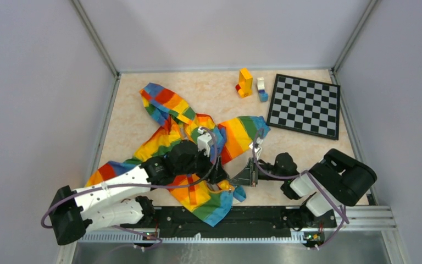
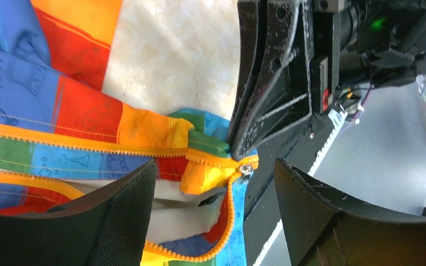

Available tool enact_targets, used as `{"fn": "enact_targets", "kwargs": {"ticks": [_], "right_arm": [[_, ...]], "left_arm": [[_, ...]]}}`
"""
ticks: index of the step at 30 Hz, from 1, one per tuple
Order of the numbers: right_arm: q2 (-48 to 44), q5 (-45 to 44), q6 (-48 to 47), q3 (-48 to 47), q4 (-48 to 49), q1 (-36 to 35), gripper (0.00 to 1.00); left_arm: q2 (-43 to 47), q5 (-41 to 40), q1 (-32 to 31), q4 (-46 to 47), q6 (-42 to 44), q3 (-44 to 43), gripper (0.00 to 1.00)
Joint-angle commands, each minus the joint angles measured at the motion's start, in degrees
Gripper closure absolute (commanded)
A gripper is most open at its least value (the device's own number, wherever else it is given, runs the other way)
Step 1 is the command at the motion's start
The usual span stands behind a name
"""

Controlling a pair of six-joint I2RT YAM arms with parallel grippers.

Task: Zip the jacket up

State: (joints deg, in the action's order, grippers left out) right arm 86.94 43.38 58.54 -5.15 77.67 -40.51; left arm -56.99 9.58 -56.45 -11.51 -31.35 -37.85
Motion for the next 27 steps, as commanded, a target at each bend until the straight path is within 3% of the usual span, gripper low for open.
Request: {"fn": "enact_targets", "kwargs": {"ticks": [1,12,23,27], "right_arm": [[-3.49,-1.49,-1.97,-1.29,-9.32,0.61,1.0],[-12.99,-4.04,-10.27,-6.8,-36.29,0.61,1.0],[-13.95,-3.75,-12.13,-7.77,-39.61,0.63,1.0],[-14.19,-3.5,-12.55,-7.77,-39.56,0.61,1.0]], "left_arm": [[-0.84,7.64,1.0,3.37,1.47,1.94,0.2],[-9.69,15.86,5.36,9.48,3.14,4.56,0.24],[-17.15,20.5,7.26,16.17,5.25,4.73,0.28],[-20.13,25.17,8.22,20.3,5.07,5.25,0.36]]}}
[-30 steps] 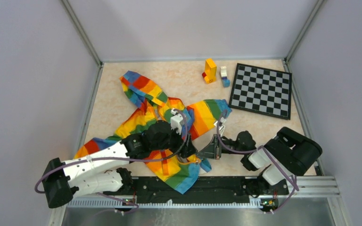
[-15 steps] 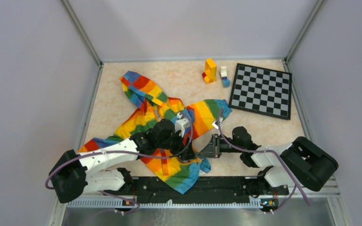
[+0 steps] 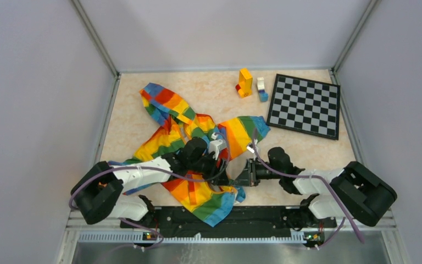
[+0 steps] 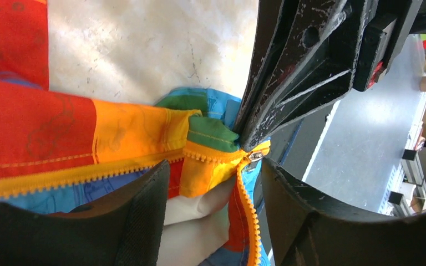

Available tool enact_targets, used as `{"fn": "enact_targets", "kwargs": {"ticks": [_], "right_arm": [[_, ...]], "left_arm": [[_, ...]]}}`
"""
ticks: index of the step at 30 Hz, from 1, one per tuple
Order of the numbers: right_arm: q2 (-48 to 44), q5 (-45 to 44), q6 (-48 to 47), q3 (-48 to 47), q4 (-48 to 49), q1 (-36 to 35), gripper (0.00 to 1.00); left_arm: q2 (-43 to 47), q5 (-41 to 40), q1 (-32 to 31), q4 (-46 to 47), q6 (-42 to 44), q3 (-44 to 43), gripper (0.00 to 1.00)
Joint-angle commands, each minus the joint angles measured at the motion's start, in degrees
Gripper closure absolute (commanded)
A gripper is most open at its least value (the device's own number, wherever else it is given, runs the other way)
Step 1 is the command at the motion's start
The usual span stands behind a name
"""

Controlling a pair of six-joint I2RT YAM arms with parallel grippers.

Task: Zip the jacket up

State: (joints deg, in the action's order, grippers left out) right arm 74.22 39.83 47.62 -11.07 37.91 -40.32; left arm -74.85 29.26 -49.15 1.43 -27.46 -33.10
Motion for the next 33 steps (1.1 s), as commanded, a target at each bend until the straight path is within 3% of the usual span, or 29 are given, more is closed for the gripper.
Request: {"fn": "enact_targets", "kwargs": {"ticks": [1,8,12,13,14,18,20,21,25,28,33], "right_arm": [[-1.51,0.19,-1.73,-1.85,0.25,0.41,1.0],[-2.09,0.43,-1.78,-1.83,1.22,0.41,1.0],[-2.37,-0.82,-1.59,-2.29,0.02,0.41,1.0],[-2.64,-1.67,-1.65,-2.55,-1.53,0.41,0.99],[-3.12,-2.83,-1.73,-2.73,-3.45,0.41,0.94],[-6.92,-8.32,-2.7,-3.77,-15.16,0.41,0.78],[-10.38,-11.26,-4.1,-4.31,-22.16,0.36,0.62],[-13.18,-12.2,-4.9,-4.5,-25.61,0.36,0.6],[-21.32,-13.96,-6.21,-4.53,-35.0,-0.24,0.6],[-25.76,-14.25,-5.21,-4.4,-37.57,-3.62,0.68],[-27.18,-16.09,2.11,-1.61,-27.72,-12.9,0.78]], "left_arm": [[-3.04,6.18,1.04,6.98,1.34,0.23,0.38],[-5.84,9.18,1.24,9.15,1.62,0.28,0.59],[-6.05,8.81,1.24,9.46,2.01,0.39,0.87],[-6.14,8.38,1.24,9.28,2.01,0.33,0.97],[-6.23,8.29,1.23,9.12,1.98,0.36,1.0],[-6.14,8.38,1.24,9.67,1.38,1.15,1.0],[-5.87,8.57,1.24,10.26,0.91,1.64,1.0],[-5.68,8.73,1.24,10.54,0.72,1.82,1.0],[-4.78,9.36,1.32,11.89,-0.23,2.79,1.0],[-4.15,9.49,1.4,12.02,-0.68,3.04,1.0],[-3.09,9.79,1.59,12.79,-1.6,3.36,1.0]]}}
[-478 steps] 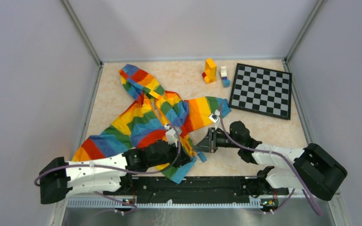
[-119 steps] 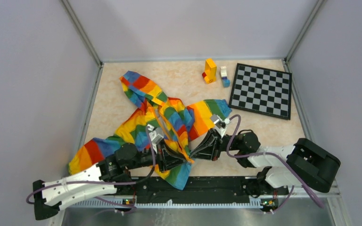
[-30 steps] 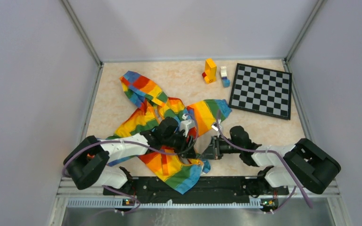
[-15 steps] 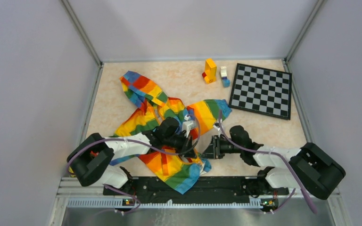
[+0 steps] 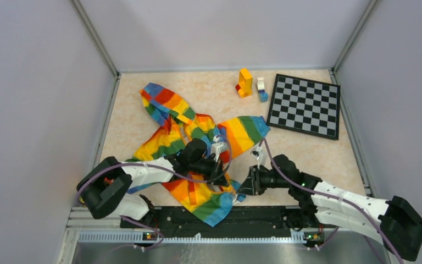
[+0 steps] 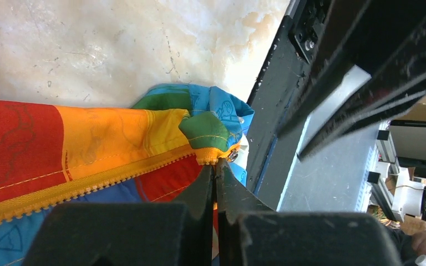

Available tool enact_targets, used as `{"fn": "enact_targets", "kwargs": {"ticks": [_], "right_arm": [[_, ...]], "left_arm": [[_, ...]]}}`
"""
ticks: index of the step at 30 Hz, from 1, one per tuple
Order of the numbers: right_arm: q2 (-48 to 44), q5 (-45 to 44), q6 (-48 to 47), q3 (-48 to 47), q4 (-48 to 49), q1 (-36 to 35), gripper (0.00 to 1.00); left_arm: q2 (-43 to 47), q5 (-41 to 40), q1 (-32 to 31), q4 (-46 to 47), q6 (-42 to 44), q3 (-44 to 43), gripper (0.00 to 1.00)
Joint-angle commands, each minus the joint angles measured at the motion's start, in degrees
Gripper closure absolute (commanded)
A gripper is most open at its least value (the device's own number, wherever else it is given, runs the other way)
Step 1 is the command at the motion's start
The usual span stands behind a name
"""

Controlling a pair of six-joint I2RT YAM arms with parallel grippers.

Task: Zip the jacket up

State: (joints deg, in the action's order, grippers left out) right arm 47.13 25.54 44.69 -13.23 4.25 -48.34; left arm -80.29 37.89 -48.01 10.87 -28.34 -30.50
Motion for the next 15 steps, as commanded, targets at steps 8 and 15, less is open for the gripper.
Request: {"fn": "enact_targets", "kwargs": {"ticks": [8,15], "right_arm": [[12.7,-3.45,10.78,4.57,21.79,-9.76,0.79],[15.4,-6.42,11.66,4.88,24.43,-9.81,0.75]], "left_arm": [[2.85,1.67,0.59,3.63,-1.17,1.13,1.0],[3.15,2.13,0.64,4.22,-1.37,1.63,1.0]]}}
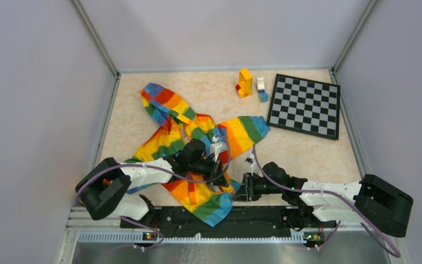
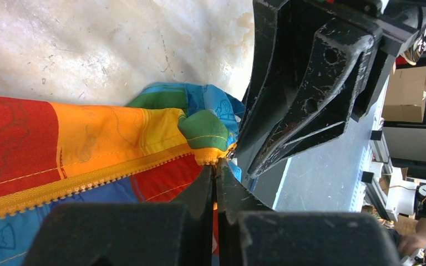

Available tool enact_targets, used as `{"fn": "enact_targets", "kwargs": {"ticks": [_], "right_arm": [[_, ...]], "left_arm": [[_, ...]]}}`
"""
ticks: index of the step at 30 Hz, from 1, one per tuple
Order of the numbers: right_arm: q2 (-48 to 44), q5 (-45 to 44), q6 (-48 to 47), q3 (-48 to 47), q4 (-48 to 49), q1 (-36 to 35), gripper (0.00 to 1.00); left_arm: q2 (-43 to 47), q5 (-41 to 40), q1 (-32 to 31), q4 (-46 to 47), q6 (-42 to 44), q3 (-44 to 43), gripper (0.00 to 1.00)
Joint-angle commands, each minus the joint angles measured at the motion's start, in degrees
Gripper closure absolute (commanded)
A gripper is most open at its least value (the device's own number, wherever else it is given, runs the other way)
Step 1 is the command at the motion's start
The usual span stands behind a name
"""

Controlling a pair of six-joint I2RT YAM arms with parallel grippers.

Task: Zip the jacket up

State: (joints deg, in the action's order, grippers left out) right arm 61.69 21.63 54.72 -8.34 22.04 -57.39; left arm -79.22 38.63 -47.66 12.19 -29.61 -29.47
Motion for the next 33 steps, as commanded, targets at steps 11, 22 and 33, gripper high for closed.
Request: {"fn": "enact_targets", "kwargs": {"ticks": [11,22,33], "right_arm": [[3.1,-1.34,3.3,1.39,9.47,-0.93,0.76],[4.55,-1.74,3.4,1.88,10.86,-1.61,0.7],[9.53,-3.21,5.56,0.99,18.02,-2.9,0.72]], "left_arm": [[2.96,1.58,0.28,2.72,0.06,0.65,1.0],[2.61,2.32,0.29,2.83,-0.01,0.12,1.0],[2.32,2.66,0.28,3.14,-0.27,0.18,1.0]]}}
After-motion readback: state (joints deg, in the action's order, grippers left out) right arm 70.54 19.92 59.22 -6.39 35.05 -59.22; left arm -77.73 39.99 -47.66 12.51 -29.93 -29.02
